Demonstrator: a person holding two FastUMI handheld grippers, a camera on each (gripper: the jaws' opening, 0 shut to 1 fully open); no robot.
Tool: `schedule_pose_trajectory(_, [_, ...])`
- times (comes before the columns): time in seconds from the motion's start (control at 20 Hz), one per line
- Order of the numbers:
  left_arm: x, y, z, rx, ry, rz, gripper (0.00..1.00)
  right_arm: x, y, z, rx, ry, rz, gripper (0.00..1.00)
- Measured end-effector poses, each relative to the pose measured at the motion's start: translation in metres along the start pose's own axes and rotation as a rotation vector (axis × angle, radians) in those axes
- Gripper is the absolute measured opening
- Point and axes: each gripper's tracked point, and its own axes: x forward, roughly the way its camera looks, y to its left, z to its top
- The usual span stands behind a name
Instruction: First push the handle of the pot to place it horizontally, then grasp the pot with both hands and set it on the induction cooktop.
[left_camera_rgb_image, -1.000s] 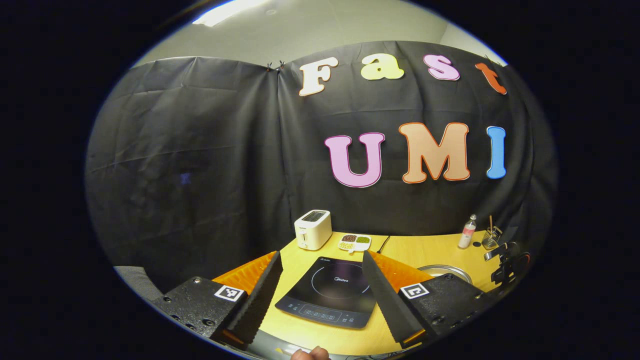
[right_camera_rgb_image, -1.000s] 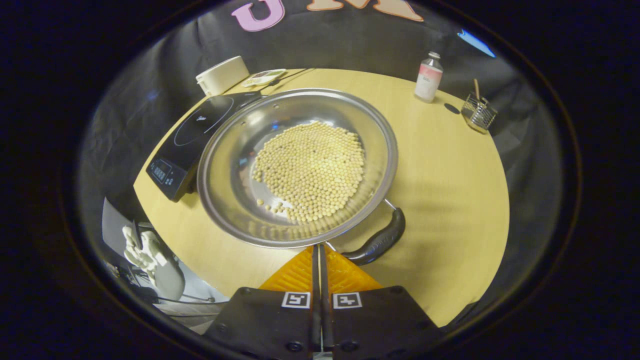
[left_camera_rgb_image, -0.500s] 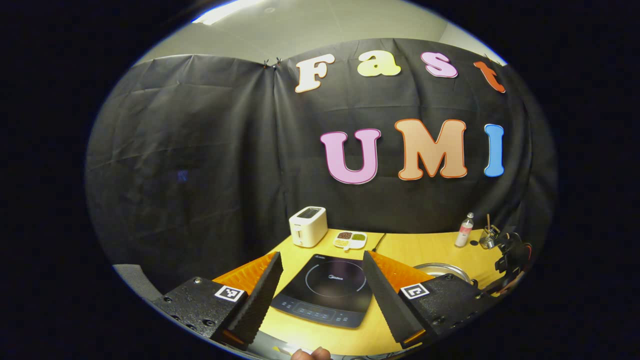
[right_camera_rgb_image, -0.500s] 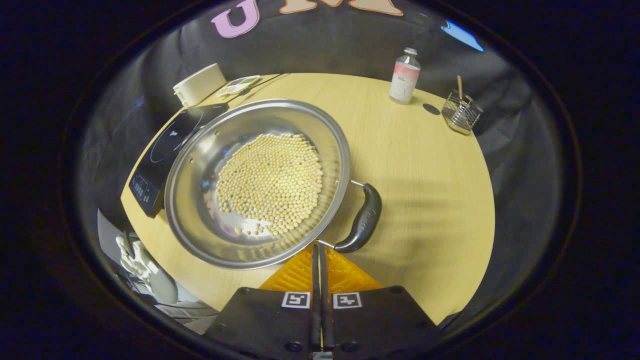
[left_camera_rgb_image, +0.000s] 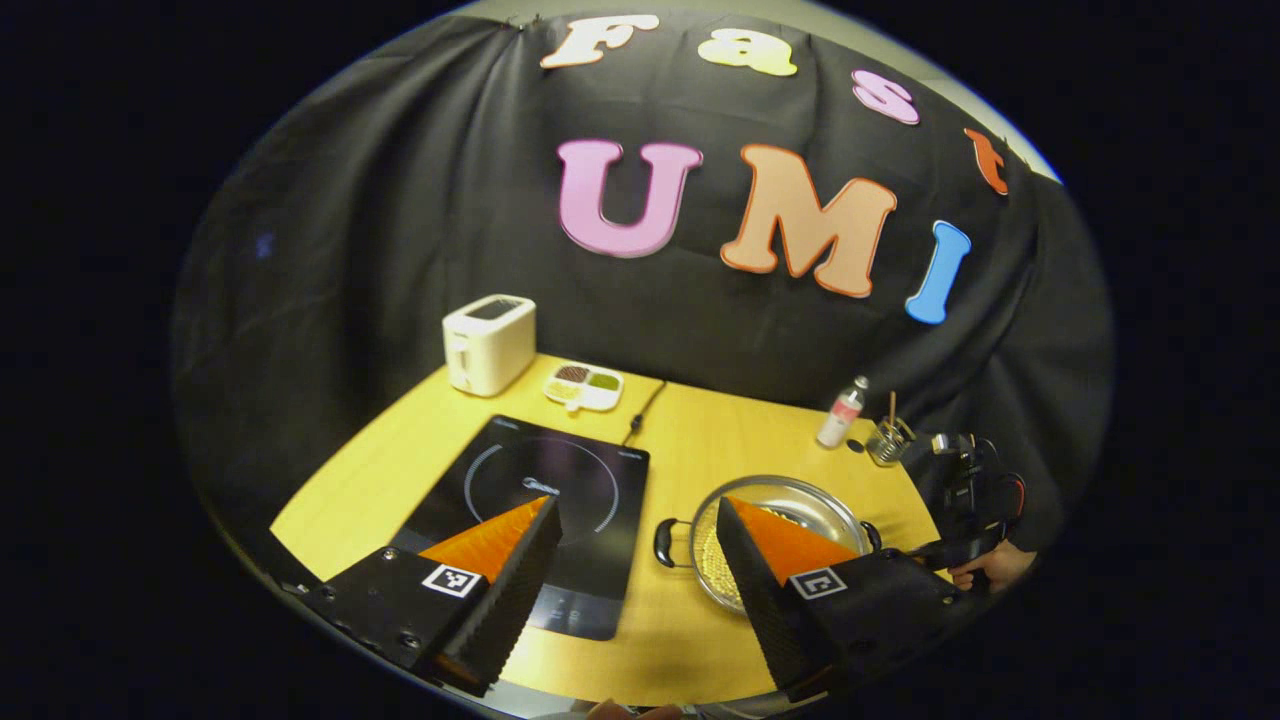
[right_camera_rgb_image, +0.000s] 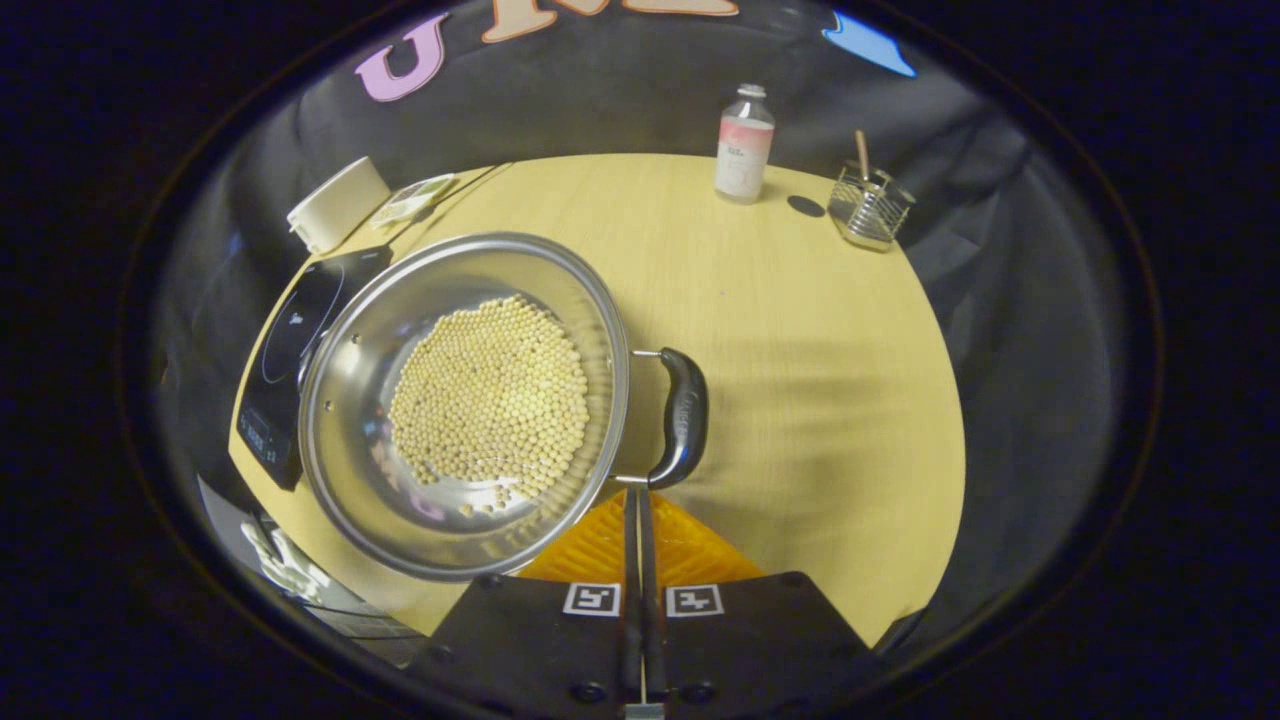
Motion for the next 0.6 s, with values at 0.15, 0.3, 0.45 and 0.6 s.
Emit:
schedule_pose_trajectory(0.15, [0.035, -0.004, -0.017, -0.055, 0.103, -0.079, 0.95, -0.015, -0.001, 0.005, 0.062, -0.017, -0.016, 0.05])
schedule_pose_trajectory(0.3, [0.061, -0.012, -0.042, -0.055, 0.233, -0.154, 0.96, -0.015, -0.009, 0.007, 0.104, -0.003, -0.081, 0.33])
schedule_pose_trajectory(0.45, [0.081, -0.019, -0.067, 0.006, 0.329, -0.208, 0.96, -0.014, -0.008, 0.013, 0.184, 0.002, -0.114, 0.46])
schedule_pose_trajectory(0.6, [0.096, -0.034, -0.088, 0.03, 0.408, -0.272, 0.96, -0.008, -0.004, 0.02, 0.238, 0.006, -0.117, 0.75])
